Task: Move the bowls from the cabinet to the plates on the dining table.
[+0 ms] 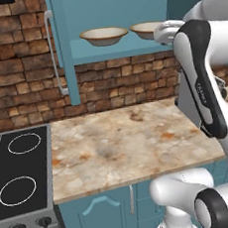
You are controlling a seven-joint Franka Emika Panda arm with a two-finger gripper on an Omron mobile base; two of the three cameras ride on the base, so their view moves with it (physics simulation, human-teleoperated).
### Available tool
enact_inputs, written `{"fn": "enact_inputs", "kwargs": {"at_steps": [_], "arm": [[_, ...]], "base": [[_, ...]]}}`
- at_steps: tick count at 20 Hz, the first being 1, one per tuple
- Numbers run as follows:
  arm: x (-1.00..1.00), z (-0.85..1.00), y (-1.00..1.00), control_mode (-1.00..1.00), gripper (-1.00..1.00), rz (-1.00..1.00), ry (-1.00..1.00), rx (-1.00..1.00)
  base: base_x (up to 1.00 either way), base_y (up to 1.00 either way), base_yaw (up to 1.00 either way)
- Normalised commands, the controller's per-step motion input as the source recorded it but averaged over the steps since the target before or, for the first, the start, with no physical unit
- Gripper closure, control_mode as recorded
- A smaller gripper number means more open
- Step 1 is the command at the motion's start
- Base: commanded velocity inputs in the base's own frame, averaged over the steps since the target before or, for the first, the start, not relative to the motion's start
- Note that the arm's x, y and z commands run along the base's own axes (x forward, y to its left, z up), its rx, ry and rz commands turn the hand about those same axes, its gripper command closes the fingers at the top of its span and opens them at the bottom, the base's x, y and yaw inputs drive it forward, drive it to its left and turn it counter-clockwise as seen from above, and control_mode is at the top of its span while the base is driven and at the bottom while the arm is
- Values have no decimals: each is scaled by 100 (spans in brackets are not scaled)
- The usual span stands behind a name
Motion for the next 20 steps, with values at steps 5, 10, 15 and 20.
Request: {"fn": "enact_inputs", "kwargs": {"at_steps": [5,10,15,20], "arm": [[59,0,10,-100,-100,-1,13,19],[63,0,14,-100,-100,0,9,17],[59,6,14,-100,-100,0,10,10],[25,27,13,-100,-100,0,15,5]], "base": [[0,0,0],[0,0,0],[0,0,0],[0,0,0]]}}
